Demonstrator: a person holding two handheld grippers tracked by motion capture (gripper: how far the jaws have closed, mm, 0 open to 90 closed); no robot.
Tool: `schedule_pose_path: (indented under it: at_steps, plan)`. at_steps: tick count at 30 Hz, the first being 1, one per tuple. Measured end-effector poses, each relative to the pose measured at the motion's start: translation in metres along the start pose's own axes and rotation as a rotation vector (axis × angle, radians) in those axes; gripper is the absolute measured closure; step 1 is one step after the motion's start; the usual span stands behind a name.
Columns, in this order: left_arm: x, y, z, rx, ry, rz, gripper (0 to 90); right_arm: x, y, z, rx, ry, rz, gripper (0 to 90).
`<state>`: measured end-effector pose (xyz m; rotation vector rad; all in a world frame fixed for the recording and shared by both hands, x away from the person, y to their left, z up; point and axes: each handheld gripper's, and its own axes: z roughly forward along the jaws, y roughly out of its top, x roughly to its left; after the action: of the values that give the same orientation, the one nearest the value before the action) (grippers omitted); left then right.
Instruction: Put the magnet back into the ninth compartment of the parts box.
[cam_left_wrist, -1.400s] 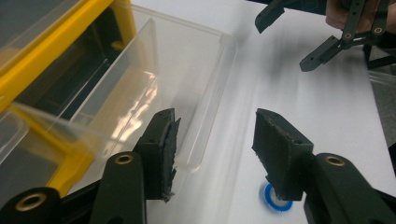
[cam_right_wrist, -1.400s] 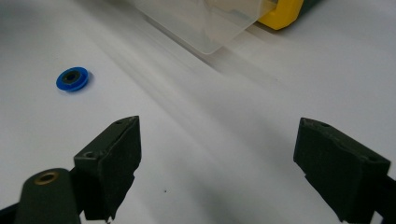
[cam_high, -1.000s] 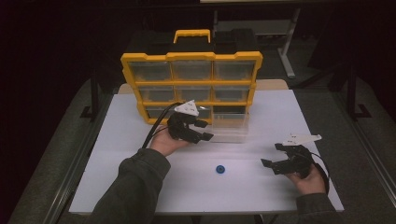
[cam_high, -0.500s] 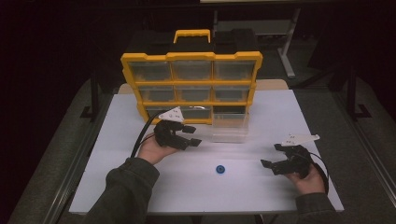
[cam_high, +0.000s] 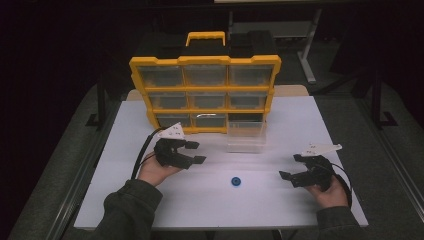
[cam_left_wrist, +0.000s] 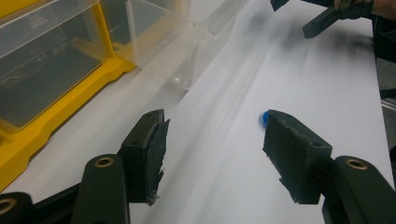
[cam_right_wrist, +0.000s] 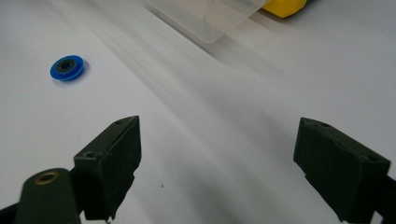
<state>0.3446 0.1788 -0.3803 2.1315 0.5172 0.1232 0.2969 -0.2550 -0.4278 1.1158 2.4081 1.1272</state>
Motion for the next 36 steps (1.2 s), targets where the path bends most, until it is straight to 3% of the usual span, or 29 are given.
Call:
schedule_pose_path:
  at_steps: [6,14,24,36]
  plan:
    - [-0.003,-0.010,-0.008,0.009,0.048,-0.007,36.9,0.002,0.000,0.001,0.004,0.003,-0.009,14.0]
    - [-0.004,-0.027,-0.015,0.001,0.064,-0.046,36.7,0.002,0.001,0.000,0.001,0.005,-0.015,14.0]
    - [-0.006,-0.036,-0.028,-0.006,0.090,-0.043,36.4,0.004,0.001,0.000,-0.001,0.011,-0.017,14.0]
    - [-0.010,-0.051,-0.048,-0.017,0.126,-0.073,33.8,0.008,0.003,0.001,0.007,0.016,-0.046,14.0]
